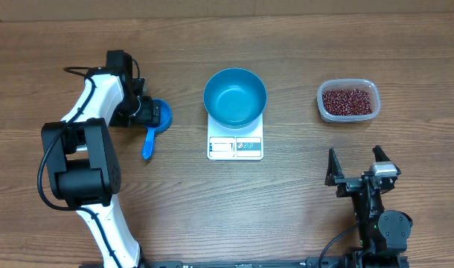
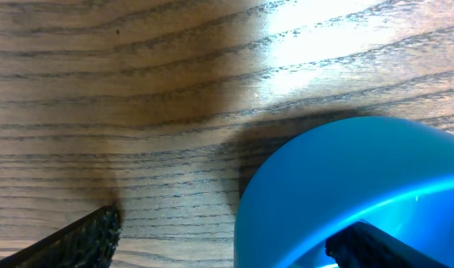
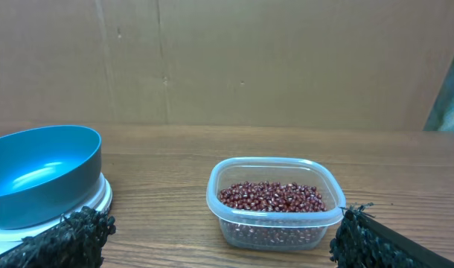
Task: Scoop item into bowl and weigh 150g on scale
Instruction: 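Lift the blue scoop with the left gripper and tilt it upright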
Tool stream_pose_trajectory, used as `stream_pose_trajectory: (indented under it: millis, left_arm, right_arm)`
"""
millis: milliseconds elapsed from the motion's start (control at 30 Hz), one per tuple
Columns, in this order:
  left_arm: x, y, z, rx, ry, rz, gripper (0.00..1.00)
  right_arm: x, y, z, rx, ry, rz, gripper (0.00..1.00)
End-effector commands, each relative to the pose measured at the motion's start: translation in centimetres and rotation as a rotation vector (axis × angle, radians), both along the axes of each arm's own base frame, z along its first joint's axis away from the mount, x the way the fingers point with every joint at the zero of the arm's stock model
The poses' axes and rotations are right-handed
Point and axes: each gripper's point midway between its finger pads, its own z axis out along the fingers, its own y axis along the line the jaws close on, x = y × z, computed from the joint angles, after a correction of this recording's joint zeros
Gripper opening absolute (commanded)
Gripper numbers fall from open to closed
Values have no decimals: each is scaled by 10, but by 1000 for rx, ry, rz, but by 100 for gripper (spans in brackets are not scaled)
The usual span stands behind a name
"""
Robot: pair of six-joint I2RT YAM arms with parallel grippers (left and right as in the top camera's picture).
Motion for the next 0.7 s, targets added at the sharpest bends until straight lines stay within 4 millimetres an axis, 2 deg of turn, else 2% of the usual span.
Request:
stream_pose_trajectory:
  millis: [0, 167, 667]
  left_arm:
    - [7, -4, 3, -16, -18, -17, 86]
    - [8, -4, 3, -16, -24, -17, 76]
    - [10, -8, 3, -42, -33, -20, 61]
  right_arm:
    - [0, 1, -2, -4, -4, 7, 100]
    - [0, 1, -2, -4, -4, 7, 100]
    - [0, 1, -2, -4, -4, 7, 100]
